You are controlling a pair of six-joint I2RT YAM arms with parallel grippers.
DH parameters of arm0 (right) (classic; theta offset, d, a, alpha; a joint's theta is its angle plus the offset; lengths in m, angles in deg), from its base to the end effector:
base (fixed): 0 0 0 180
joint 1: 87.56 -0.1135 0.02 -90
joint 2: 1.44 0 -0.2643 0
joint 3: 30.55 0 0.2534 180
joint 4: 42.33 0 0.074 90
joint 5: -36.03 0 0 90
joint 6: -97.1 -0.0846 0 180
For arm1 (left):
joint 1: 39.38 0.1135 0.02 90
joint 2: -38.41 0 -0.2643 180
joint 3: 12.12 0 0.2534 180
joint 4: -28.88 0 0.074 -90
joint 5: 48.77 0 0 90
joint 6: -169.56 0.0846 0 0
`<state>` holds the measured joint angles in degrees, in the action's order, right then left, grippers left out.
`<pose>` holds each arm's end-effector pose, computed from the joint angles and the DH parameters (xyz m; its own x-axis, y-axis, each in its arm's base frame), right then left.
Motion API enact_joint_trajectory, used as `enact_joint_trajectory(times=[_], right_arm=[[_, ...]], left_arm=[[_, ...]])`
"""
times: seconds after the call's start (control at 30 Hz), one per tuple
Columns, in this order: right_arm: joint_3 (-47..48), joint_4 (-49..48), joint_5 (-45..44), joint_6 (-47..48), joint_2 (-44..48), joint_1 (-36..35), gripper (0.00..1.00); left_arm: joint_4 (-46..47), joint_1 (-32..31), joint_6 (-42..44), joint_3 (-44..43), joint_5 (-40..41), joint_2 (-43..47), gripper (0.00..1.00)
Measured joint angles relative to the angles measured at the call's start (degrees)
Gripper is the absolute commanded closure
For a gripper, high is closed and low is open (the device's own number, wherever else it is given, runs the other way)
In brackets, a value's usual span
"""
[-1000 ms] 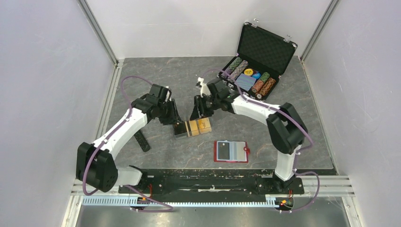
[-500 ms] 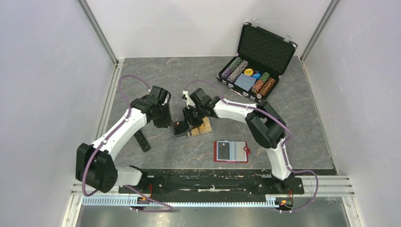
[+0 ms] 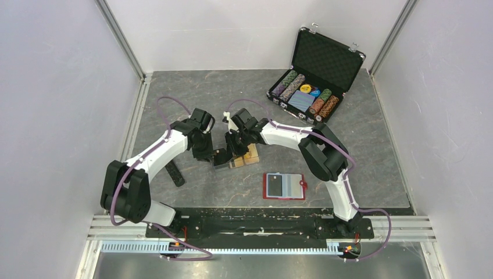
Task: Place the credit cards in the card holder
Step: Pick up the credit card from the storage box.
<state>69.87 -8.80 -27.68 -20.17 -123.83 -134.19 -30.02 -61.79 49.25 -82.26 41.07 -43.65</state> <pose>0.3034 0.3757 0.1184 -0.8806 -0.3340 -0.3362 -0.4731 0.6596 0.5840 0.2620 -0.1083 0.1731 -0.9466 -0.1555 -0.2823 -0.1108 0.9795 -0.1681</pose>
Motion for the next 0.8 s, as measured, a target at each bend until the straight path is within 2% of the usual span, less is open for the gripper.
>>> enact_joint_trajectory(times=[0.17, 0.4, 0.67, 0.8], right_arm=[[0.63, -0.04, 0.66, -0.37, -0.35, -0.04, 1.0], [1.14, 0.24, 0.81, -0.39, -0.35, -0.04, 1.0], [2.19, 1.97, 0.81, -0.28, -0.35, -0.13, 1.0], [2.32, 2.14, 0.92, -0.31, -0.33, -0.13, 0.96]], left_arm=[[1.29, 0.0, 0.0, 1.46, -1.11, -1.38, 0.87], [1.86, -0.11, 0.0, 1.9, -1.66, -1.79, 0.95], [2.1, -0.11, 0.0, 1.9, -1.64, -1.92, 0.98], [2.12, -0.11, 0.0, 1.9, -1.66, -1.97, 0.98]])
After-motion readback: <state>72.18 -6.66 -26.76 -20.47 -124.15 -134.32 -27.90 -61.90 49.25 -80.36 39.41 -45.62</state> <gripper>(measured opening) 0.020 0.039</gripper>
